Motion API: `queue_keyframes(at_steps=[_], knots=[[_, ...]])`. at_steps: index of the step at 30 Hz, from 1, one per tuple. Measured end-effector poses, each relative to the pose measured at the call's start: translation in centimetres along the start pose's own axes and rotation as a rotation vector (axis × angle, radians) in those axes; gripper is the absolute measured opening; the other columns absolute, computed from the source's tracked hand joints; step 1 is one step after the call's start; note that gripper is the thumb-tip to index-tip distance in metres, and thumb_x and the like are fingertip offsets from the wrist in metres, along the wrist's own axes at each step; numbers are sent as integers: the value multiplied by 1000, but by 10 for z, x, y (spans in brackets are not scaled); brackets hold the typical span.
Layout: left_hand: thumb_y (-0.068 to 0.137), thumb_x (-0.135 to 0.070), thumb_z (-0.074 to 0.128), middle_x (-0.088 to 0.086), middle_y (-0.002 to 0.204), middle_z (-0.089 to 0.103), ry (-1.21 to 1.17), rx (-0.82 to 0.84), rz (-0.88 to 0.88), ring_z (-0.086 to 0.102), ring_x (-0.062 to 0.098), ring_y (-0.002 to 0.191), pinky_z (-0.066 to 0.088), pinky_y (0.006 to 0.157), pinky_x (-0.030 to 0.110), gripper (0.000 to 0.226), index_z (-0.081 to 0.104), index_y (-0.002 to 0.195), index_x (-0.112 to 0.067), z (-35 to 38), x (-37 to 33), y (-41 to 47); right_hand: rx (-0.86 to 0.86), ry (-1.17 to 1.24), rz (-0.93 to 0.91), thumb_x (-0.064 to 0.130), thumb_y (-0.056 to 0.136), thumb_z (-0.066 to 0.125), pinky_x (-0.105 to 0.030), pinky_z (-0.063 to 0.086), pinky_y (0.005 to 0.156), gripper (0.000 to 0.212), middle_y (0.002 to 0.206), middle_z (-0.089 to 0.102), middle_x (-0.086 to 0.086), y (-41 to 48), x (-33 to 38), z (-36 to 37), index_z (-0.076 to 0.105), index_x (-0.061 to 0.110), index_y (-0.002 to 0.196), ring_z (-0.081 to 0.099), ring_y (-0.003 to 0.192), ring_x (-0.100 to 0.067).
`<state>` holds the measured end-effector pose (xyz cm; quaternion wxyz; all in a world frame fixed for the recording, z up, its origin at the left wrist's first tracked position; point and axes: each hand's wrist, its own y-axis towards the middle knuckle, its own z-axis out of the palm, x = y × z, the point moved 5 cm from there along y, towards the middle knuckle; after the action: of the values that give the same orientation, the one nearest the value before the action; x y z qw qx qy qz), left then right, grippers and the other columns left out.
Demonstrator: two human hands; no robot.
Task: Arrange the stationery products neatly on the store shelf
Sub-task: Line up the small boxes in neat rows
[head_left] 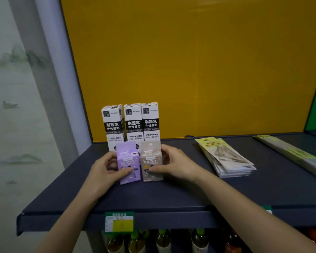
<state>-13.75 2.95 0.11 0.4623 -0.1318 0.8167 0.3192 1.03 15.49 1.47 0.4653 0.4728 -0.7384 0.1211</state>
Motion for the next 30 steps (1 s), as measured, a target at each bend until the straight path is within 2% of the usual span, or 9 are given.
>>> queue_keyframes(at_steps=[4,8,11,15,17,19,22,26,30], knots=[[56,-23,76,-8,91,72,-36,51,124,69,8,79,55,65,14,41,62,94,-21,8,-37,-8,-98,28,-8,23,70,78,-36,51,93,55,115,68,4,-29,1,-34,56,21,121,64,102,-11],[54,-26,74,-14,94,70,-61,147,224,68,8,77,55,64,13,40,62,92,-28,42,-76,-9,-203,63,-3,22,75,74,-38,52,92,44,111,70,4,-73,-5,-82,57,24,116,65,100,-15],[52,-27,76,-11,87,71,-95,220,283,65,8,74,54,63,12,38,64,88,-24,87,-104,-7,-303,31,29,33,75,72,-42,51,92,40,109,70,6,-114,-14,-126,59,29,112,65,100,-16],[51,-44,81,-3,92,73,-143,318,332,70,20,80,58,72,31,45,65,88,-25,165,-141,-7,-422,-11,97,51,67,67,-45,50,94,48,110,69,9,-184,-33,-192,59,33,111,64,102,-13],[48,-46,77,-1,91,72,-149,357,361,68,23,80,57,71,36,46,64,88,-28,208,-163,-14,-472,-17,139,47,73,66,-47,51,92,38,109,69,5,-221,-45,-226,60,34,108,65,101,-16],[49,-46,79,0,88,73,-153,389,394,66,18,76,53,69,35,47,64,88,-25,251,-184,-23,-514,-33,167,43,76,65,-45,51,93,34,108,70,4,-256,-56,-256,59,33,107,64,102,-15],[48,-51,77,3,85,73,-146,420,426,66,28,80,54,74,43,49,62,87,-25,309,-209,-36,-546,-89,197,52,67,63,-39,51,93,48,108,69,9,-301,-70,-292,58,32,110,63,102,-8],[47,-54,75,-2,85,72,-166,442,458,65,23,76,53,68,34,47,60,84,-30,373,-236,-52,-601,-120,225,49,67,65,-32,51,89,46,104,69,9,-354,-93,-341,58,26,105,64,96,-5],[44,-55,74,-8,86,71,-185,458,451,64,12,69,50,66,24,49,60,82,-26,428,-260,-65,-631,-155,241,31,77,69,-30,49,87,32,104,70,7,-393,-117,-385,57,23,106,64,96,-7]])
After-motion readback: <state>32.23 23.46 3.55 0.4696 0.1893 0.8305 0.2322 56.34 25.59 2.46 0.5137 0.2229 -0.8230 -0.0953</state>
